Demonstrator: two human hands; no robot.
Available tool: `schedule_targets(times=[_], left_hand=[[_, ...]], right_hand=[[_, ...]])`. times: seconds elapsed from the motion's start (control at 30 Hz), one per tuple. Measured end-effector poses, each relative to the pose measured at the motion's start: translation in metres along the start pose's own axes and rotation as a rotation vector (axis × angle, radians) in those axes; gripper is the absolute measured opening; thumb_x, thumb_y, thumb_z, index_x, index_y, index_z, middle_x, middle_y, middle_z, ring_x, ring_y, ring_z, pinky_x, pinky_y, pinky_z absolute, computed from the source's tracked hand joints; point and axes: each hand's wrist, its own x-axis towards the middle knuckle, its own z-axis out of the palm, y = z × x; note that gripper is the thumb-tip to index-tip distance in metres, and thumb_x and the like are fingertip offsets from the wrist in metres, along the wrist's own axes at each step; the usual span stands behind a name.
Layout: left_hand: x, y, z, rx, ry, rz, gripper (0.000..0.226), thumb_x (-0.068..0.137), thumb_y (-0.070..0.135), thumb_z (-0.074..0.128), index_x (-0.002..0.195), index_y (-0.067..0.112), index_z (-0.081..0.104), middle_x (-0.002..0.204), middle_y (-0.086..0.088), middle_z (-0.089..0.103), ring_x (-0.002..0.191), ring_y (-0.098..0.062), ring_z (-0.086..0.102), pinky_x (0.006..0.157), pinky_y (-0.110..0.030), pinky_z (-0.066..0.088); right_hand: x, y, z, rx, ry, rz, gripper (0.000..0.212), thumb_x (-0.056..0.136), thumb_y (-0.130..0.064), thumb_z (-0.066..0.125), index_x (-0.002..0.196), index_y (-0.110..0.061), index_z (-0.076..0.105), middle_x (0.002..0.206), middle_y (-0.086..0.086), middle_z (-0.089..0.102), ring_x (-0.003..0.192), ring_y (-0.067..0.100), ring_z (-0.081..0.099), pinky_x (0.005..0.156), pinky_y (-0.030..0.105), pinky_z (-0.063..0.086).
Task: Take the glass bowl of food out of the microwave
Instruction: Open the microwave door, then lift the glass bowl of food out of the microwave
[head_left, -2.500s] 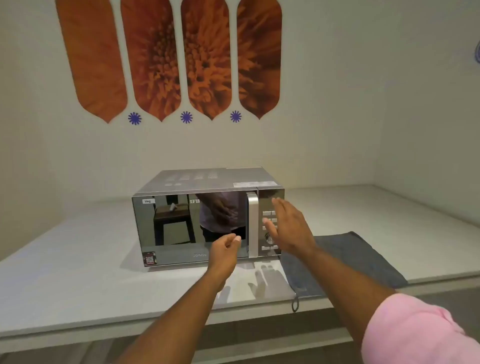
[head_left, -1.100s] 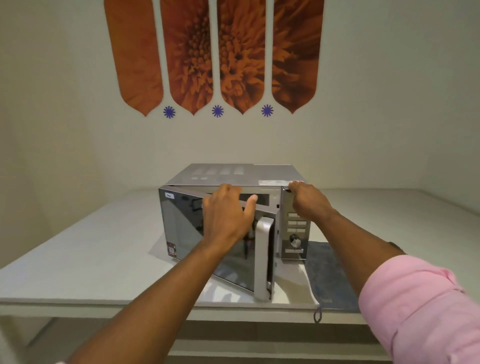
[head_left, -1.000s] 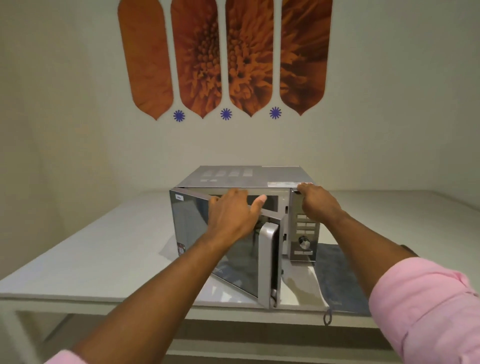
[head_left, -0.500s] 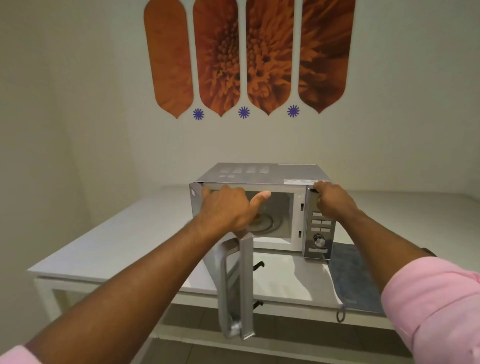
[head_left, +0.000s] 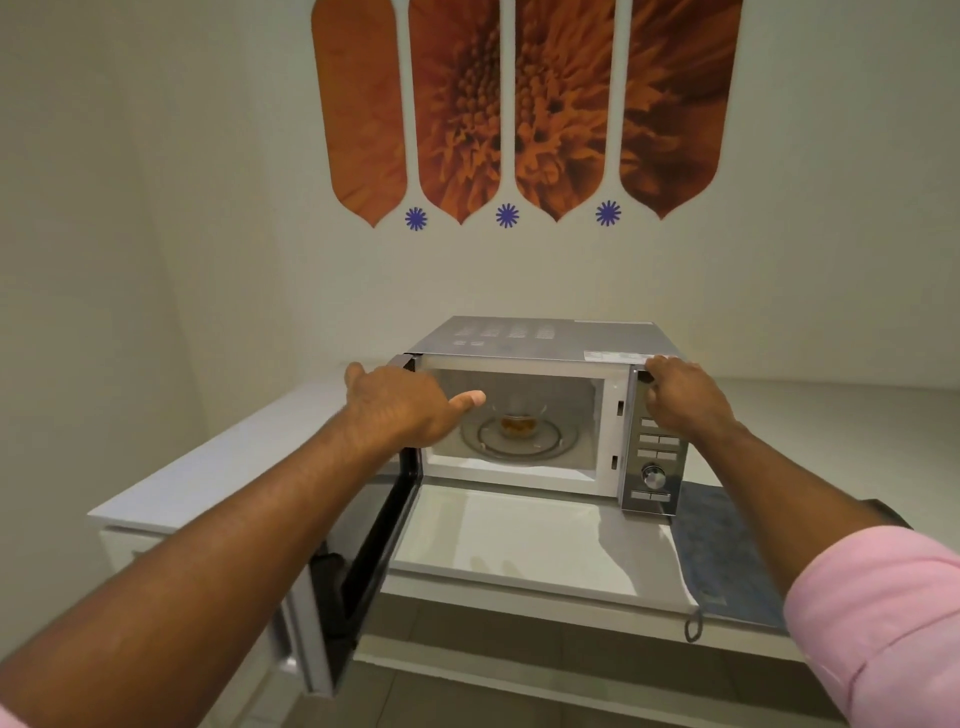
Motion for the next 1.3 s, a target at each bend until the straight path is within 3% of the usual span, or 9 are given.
schedule_targets(times=[0.23, 0.43, 0.6, 0.77, 0.87, 0.97, 1.03, 1.1, 1.3], left_hand=[[-0.001, -0.02, 0.018, 0.076, 0.015, -0.09, 0.099, 0.087, 0.089, 0.008, 0.139, 0.024, 0.061, 0.136, -0.009, 0.066, 0.129, -0.028, 0.058, 0.117, -0.062, 0.024], [-0.007, -0.025, 0.034, 0.092, 0.103, -0.157, 0.1, 0.088, 0.087, 0.004, 0.15, 0.023, 0.048, 0.143, -0.015, 0.059, 0.126, -0.032, 0.06, 0.118, -0.065, 0.018], [-0.007, -0.021, 0.05, 0.096, 0.19, -0.221, 0.105, 0.084, 0.089, -0.002, 0.156, 0.025, 0.04, 0.144, -0.017, 0.058, 0.122, -0.038, 0.065, 0.119, -0.065, 0.02], [0.002, -0.006, 0.071, 0.049, 0.292, -0.318, 0.094, 0.09, 0.085, 0.009, 0.151, 0.023, 0.046, 0.146, -0.019, 0.054, 0.134, -0.04, 0.052, 0.113, -0.062, 0.028], [0.017, 0.021, 0.104, -0.176, 0.461, -0.226, 0.077, 0.096, 0.076, 0.031, 0.144, 0.021, 0.056, 0.146, -0.014, 0.055, 0.135, -0.034, 0.048, 0.106, -0.056, 0.03], [0.044, 0.054, 0.143, -0.681, 0.47, -0.147, 0.064, 0.098, 0.066, 0.047, 0.141, 0.021, 0.061, 0.147, -0.007, 0.06, 0.139, -0.028, 0.05, 0.113, -0.051, 0.03], [0.062, 0.073, 0.161, -1.005, 0.438, -0.15, 0.065, 0.097, 0.064, 0.053, 0.145, 0.02, 0.059, 0.151, -0.004, 0.06, 0.142, -0.025, 0.052, 0.12, -0.051, 0.037], [0.079, 0.09, 0.172, -1.225, 0.386, -0.164, 0.067, 0.097, 0.06, 0.057, 0.15, 0.02, 0.056, 0.154, -0.002, 0.058, 0.143, -0.021, 0.052, 0.119, -0.047, 0.042], [0.135, 0.117, 0.193, -1.501, 0.266, -0.225, 0.068, 0.102, 0.055, 0.055, 0.158, 0.019, 0.045, 0.16, -0.001, 0.051, 0.146, -0.02, 0.049, 0.12, -0.041, 0.04]], right_hand=[[-0.005, -0.001, 0.005, 0.004, 0.059, -0.032, 0.029, 0.095, -0.017, 0.054, 0.121, -0.008, 0.063, 0.116, 0.016, 0.069, 0.106, 0.035, 0.061, 0.091, 0.048, 0.053], [-0.002, 0.009, 0.017, -0.012, 0.119, -0.113, 0.039, 0.089, -0.024, 0.042, 0.114, -0.004, 0.063, 0.111, 0.016, 0.07, 0.102, 0.034, 0.061, 0.1, 0.049, 0.047], [0.001, 0.021, 0.033, -0.018, 0.166, -0.177, 0.039, 0.097, -0.026, 0.049, 0.13, -0.006, 0.058, 0.128, 0.016, 0.067, 0.119, 0.034, 0.059, 0.113, 0.052, 0.042], [0.0, 0.024, 0.047, 0.043, 0.244, -0.182, 0.042, 0.097, -0.028, 0.048, 0.134, -0.008, 0.052, 0.135, 0.016, 0.062, 0.128, 0.033, 0.055, 0.12, 0.054, 0.034], [-0.021, 0.012, 0.061, 0.255, 0.399, -0.188, 0.052, 0.095, -0.02, 0.054, 0.144, -0.004, 0.047, 0.143, 0.018, 0.057, 0.133, 0.034, 0.05, 0.119, 0.048, 0.035], [-0.045, -0.009, 0.082, 0.422, 0.43, -0.205, 0.059, 0.094, -0.022, 0.056, 0.15, -0.004, 0.046, 0.15, 0.017, 0.052, 0.139, 0.031, 0.047, 0.117, 0.039, 0.035], [-0.051, -0.024, 0.099, 0.539, 0.324, -0.19, 0.059, 0.096, -0.024, 0.056, 0.152, -0.008, 0.045, 0.152, 0.014, 0.05, 0.14, 0.026, 0.046, 0.118, 0.034, 0.036], [-0.047, -0.037, 0.116, 0.637, 0.206, -0.16, 0.058, 0.098, -0.023, 0.056, 0.153, -0.012, 0.043, 0.151, 0.01, 0.049, 0.138, 0.023, 0.049, 0.115, 0.04, 0.043], [-0.017, -0.067, 0.156, 0.815, -0.075, 0.062, 0.062, 0.106, -0.029, 0.05, 0.162, -0.012, 0.029, 0.166, 0.008, 0.034, 0.151, 0.023, 0.035, 0.114, 0.028, 0.028]])
